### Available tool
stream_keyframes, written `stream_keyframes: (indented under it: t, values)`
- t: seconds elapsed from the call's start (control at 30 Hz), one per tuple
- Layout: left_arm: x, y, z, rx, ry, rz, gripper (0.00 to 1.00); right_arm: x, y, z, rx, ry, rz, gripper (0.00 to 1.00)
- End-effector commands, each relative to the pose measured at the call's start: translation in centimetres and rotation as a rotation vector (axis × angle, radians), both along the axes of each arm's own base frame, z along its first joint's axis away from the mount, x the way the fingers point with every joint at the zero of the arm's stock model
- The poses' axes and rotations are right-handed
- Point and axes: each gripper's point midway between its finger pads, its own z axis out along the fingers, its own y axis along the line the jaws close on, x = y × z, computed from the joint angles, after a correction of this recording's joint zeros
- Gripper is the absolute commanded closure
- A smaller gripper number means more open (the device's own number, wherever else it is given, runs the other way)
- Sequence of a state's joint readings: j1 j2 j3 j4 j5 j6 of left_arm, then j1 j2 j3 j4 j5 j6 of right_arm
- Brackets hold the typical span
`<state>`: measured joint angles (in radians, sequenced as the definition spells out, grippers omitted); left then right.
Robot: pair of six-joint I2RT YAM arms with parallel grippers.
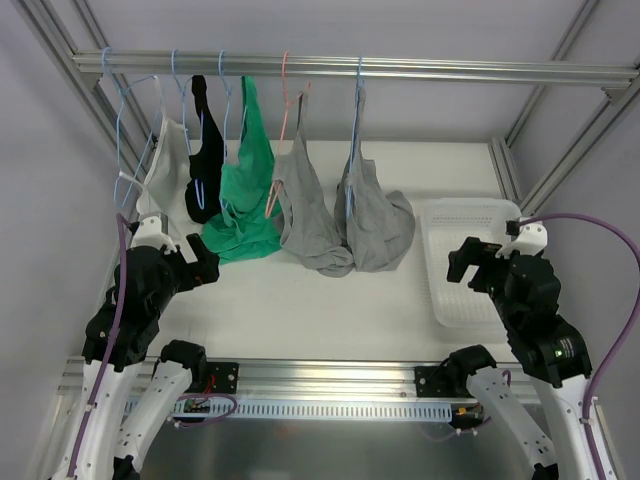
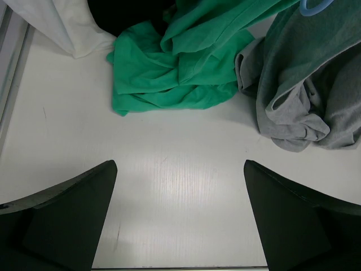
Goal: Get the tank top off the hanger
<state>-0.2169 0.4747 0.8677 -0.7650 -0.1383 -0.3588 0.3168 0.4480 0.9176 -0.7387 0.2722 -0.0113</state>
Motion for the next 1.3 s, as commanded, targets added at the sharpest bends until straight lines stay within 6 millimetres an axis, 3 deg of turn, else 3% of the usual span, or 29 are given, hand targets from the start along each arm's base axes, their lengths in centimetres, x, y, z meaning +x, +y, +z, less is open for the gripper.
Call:
stream_keyframes:
  t: [0.0, 0.1, 0.3, 0.37, 0.4, 0.5, 0.53, 0.57, 0.6, 0.63, 0.67, 0.7, 0.77, 0.8, 1.07, 1.1, 1.2, 1.27]
  values:
    - [0.4, -0.4, 0.7, -0.015, -0.036, -0.013, 0.01, 0.5, -0.2, 0.6, 0.001, -0.011, -0.023, 0.01]
    - [0.4, -0.5, 1.0, -0.019, -0.041, -0.017, 0.01, 0.4, -0.2, 0.6, 0.004, -0.016, -0.02, 0.01]
    - [0.1, -0.1, 2.7, -0.031, -0.093, 0.002, 0.01, 0.7, 2.5, 0.2, 0.049, 0.01, 0.108, 0.01]
    - [-0.2, -0.9, 5.5, -0.066, -0.147, -0.037, 0.01, 0.8, 3.1, 0.0, 0.056, 0.028, 0.14, 0.0]
    - [-0.4, -1.9, 8.0, -0.096, -0.185, -0.093, 0.01, 0.8, 3.3, -0.1, 0.059, 0.036, 0.149, 0.01]
    - [0.0, -3.4, 11.5, -0.128, -0.215, -0.166, 0.01, 0.7, 3.4, 0.0, 0.061, 0.036, 0.154, 0.0]
    - [-0.6, -4.0, 14.5, -0.155, -0.27, -0.208, 0.01, 0.8, 3.3, 0.0, 0.06, 0.032, 0.149, 0.0]
    - [-0.5, -4.6, 15.9, -0.173, -0.283, -0.233, 0.01, 0.8, 3.3, 0.2, 0.06, 0.027, 0.148, 0.01]
    - [0.7, -5.5, 16.4, -0.187, -0.254, -0.262, 0.02, 0.7, 3.2, 0.2, 0.06, 0.027, 0.147, 0.0]
    - [0.2, -6.3, 19.7, -0.216, -0.309, -0.312, 0.01, 0.7, 3.3, 0.3, 0.063, 0.023, 0.15, 0.01]
    - [0.0, -7.9, 20.9, -0.265, -0.297, -0.393, 0.01, 0.6, 3.3, 0.5, 0.065, 0.018, 0.153, 0.01]
    - [1.3, -8.9, 22.8, -0.287, -0.293, -0.427, 0.01, 0.6, 3.4, 0.5, 0.066, 0.018, 0.156, 0.01]
    - [2.3, -11.0, 24.0, -0.287, -0.279, -0.484, 0.01, 0.7, 3.2, 0.8, 0.062, 0.013, 0.144, 0.01]
    - [3.8, -12.0, 25.1, -0.262, -0.285, -0.479, 0.01, 0.7, 3.1, 0.7, 0.06, 0.016, 0.141, 0.0]
    - [9.2, -21.6, 26.8, -0.018, -0.321, -0.572, 0.01, -0.1, 3.4, 0.6, 0.105, 0.011, 0.152, 0.01]
    - [10.3, -23.6, 26.7, 0.005, -0.325, -0.593, 0.01, -0.2, 3.5, 0.6, 0.108, 0.007, 0.156, 0.01]
    - [12.9, -26.3, 25.8, 0.073, -0.33, -0.611, 0.01, -1.0, 3.4, 0.1, 0.099, 0.01, 0.169, 0.01]
    - [14.7, -26.8, 24.9, 0.124, -0.329, -0.576, 0.01, -1.4, 3.0, 0.0, 0.084, 0.009, 0.163, 0.01]
